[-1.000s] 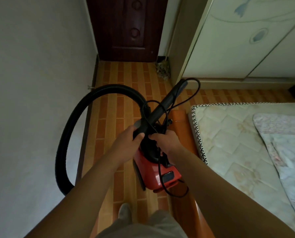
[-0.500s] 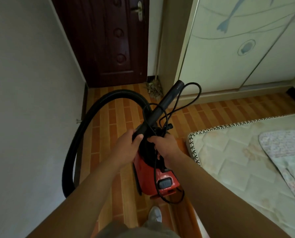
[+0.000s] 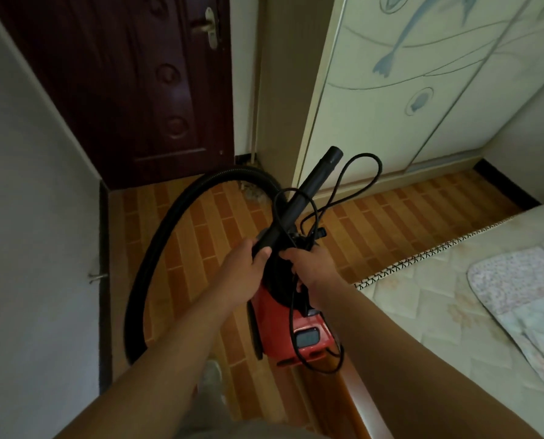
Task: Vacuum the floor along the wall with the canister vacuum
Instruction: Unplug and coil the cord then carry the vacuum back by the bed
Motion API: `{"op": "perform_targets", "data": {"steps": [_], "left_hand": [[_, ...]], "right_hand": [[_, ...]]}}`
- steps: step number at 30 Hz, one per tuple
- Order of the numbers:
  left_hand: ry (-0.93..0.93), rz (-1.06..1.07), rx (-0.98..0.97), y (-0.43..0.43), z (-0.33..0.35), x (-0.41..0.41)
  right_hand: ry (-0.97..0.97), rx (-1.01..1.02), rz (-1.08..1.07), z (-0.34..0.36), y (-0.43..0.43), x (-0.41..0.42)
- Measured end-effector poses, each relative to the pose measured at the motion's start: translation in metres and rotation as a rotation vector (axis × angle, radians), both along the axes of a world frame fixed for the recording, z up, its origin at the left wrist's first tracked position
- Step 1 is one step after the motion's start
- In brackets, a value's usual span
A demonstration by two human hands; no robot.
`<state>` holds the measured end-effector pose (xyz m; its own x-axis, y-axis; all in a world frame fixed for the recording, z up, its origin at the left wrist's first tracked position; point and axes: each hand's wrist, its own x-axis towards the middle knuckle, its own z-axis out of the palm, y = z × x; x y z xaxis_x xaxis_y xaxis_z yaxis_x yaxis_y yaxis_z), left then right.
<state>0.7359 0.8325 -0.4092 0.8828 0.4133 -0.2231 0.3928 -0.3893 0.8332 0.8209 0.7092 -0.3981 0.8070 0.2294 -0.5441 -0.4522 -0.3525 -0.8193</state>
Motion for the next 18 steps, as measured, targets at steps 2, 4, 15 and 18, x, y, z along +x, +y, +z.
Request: {"op": "perform_targets", "data": {"steps": [2, 4, 15, 18], "left_hand": [[-0.004, -0.041, -0.035, 0.029, 0.0, 0.029], [-0.001, -0.099, -0.046, 0.048, 0.005, 0.056], [-0.07, -0.34, 0.024, 0.071, 0.026, 0.217], [-0.048, -0.37, 0.05, 0.064, 0.025, 0.253]], "right_hand": [[-0.006, -0.007, -0.05, 0.003, 0.023, 0.019], [-0.016, 0.001, -0.113, 0.009, 0.037, 0.036], [-0.014, 0.025, -0.385, 0.04, 0.052, 0.144], [-0.041, 0.018, -0.422, 0.038, 0.049, 0.174]]}}
